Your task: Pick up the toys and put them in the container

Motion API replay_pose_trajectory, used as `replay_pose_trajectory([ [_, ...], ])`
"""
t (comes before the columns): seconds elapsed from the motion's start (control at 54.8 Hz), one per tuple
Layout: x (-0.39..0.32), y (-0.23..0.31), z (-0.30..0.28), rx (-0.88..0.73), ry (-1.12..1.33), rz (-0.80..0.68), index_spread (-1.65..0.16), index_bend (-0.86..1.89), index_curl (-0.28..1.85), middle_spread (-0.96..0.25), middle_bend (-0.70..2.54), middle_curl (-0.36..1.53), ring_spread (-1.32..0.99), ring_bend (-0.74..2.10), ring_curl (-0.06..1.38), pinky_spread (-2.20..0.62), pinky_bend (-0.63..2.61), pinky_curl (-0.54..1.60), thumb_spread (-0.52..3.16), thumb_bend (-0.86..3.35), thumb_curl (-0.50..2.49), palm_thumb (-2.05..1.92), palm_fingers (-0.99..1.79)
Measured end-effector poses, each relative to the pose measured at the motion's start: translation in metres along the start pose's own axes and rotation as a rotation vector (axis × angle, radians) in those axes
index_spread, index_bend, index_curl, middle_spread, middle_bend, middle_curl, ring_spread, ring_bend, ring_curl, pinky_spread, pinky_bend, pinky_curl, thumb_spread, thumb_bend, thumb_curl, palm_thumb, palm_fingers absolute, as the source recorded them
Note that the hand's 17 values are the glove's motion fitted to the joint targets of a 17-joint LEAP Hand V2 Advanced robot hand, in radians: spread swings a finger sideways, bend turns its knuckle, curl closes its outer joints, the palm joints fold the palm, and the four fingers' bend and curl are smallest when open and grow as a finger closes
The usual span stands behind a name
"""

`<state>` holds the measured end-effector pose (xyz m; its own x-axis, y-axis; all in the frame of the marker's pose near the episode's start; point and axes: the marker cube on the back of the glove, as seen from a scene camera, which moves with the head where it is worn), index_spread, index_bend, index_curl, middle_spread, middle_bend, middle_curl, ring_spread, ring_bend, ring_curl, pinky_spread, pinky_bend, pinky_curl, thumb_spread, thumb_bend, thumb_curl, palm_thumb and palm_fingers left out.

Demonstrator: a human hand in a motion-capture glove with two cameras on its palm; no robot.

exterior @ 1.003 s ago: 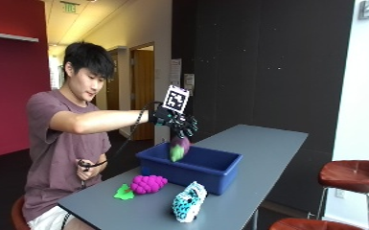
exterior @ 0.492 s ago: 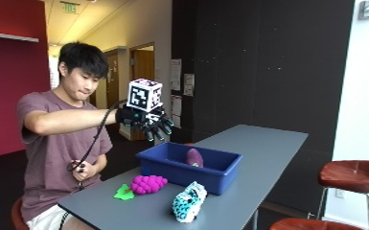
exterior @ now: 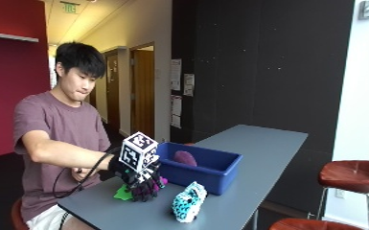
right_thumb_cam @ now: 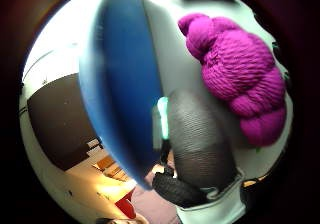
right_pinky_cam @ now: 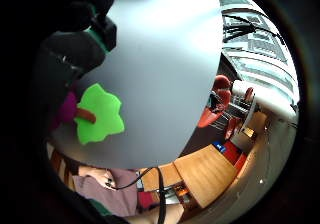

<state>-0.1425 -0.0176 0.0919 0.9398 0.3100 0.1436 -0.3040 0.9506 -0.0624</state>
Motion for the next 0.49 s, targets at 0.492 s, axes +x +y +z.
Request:
replay_pose_trajectory([
  [0.492,-0.007,-0.027,0.004,0.233,0.097,-0.094,-0.14,0.22,0.13,-0.2,0.74,0.6,-0.31,1.32,0.48,-0.36,1.17,0.39,1.24,0.17,0.38,0.48,0.95],
])
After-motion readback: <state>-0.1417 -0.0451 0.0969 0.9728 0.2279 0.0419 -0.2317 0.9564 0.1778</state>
